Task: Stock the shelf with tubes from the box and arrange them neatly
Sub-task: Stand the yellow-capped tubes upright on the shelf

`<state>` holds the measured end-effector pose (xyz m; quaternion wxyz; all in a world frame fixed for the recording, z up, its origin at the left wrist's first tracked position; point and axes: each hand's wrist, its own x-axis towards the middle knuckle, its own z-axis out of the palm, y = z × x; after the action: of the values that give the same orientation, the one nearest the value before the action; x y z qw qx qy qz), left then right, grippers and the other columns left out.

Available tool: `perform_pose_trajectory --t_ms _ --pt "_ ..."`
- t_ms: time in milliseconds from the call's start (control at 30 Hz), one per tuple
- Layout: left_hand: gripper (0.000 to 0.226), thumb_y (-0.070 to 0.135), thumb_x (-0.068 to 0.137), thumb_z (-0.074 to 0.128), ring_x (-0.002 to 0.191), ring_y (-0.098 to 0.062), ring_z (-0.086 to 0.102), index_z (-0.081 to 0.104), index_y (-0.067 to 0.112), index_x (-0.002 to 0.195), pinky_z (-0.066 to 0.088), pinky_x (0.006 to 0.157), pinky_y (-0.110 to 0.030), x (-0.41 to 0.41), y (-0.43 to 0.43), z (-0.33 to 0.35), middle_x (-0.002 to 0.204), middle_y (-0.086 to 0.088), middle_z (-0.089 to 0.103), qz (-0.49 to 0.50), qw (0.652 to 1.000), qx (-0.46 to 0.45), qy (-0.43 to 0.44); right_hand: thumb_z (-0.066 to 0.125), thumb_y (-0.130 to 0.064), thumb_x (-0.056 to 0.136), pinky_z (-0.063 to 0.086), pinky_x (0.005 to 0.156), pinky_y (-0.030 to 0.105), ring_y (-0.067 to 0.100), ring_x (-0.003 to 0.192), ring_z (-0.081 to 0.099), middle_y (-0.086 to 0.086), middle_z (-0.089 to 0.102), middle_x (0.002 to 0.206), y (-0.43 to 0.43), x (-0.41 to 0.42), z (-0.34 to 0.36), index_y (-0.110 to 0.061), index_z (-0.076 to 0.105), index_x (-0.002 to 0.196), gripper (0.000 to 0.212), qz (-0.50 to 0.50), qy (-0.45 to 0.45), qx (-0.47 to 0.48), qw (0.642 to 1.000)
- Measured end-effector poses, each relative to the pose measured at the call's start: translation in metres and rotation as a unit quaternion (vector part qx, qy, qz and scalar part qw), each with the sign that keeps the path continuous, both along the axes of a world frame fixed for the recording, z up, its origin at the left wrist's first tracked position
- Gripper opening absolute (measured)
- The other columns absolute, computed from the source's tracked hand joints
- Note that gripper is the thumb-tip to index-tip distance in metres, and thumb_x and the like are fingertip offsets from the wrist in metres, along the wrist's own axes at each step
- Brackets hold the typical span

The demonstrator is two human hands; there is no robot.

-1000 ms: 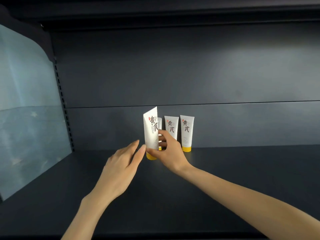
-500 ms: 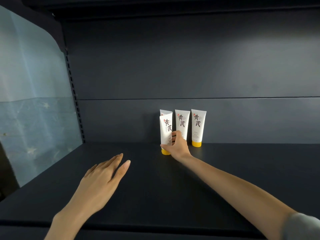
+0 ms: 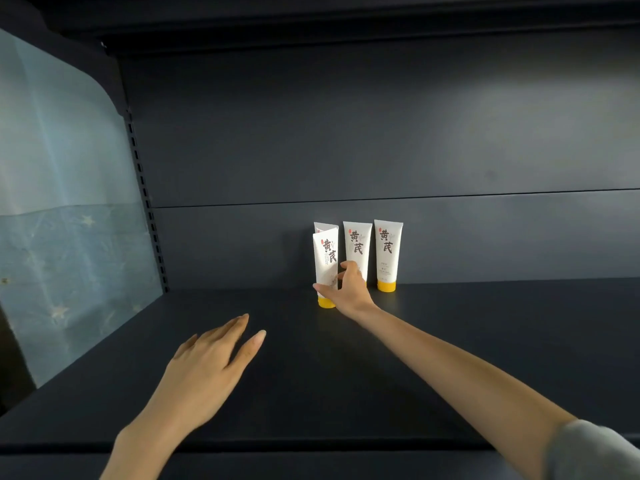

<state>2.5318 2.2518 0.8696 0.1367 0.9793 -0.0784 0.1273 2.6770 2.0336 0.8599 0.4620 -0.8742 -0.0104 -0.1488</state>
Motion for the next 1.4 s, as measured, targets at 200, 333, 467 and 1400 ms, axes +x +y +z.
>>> perform_pose_trajectory --t_ms 200,333,467,1400 --pt "0.065 0.057 0.095 0.011 0.145 -0.008 0.014 0.005 0.026 0.151 0.011 0.118 -0.034 0.005 0.008 -0.001 0.159 0.009 0.013 0.02 0.995 0.096 -0.01 0.037 -0.056 0.095 0.024 0.112 0.05 0.025 0.143 0.019 0.005 0.023 0.155 -0.036 -0.048 0.029 -0.013 0.018 0.149 0.072 -0.034 -0.06 -0.316 0.946" --pt "0.066 0.058 0.094 0.008 0.146 -0.01 0.008 0.0 0.026 0.151 0.01 0.119 -0.037 0.007 0.002 0.002 0.16 0.009 0.004 0.003 0.993 0.113 -0.018 0.026 -0.062 0.094 0.005 0.116 0.054 0.021 0.147 0.005 0.001 0.011 0.16 -0.069 -0.098 0.033 -0.019 0.012 0.151 0.072 -0.052 -0.05 -0.398 0.915" --pt "0.065 0.058 0.093 0.01 0.146 -0.01 0.008 0.001 0.029 0.151 0.008 0.119 -0.036 0.005 -0.013 -0.001 0.159 0.012 0.004 -0.03 0.995 0.09 -0.023 0.018 -0.065 0.092 0.002 0.116 0.053 0.018 0.148 0.0 -0.002 0.007 0.16 -0.105 -0.153 0.026 -0.023 0.009 0.152 0.074 -0.096 -0.038 -0.438 0.893" --pt "0.066 0.057 0.092 0.019 0.145 -0.006 0.012 0.012 0.029 0.151 0.013 0.118 -0.034 -0.108 -0.267 -0.019 0.158 0.012 0.012 -0.218 0.974 0.045 -0.042 0.005 -0.069 0.082 0.0 0.119 0.046 0.015 0.148 0.001 -0.008 0.004 0.16 -0.363 -0.431 -0.047 -0.03 0.005 0.152 0.08 -0.299 0.118 -0.402 0.857"
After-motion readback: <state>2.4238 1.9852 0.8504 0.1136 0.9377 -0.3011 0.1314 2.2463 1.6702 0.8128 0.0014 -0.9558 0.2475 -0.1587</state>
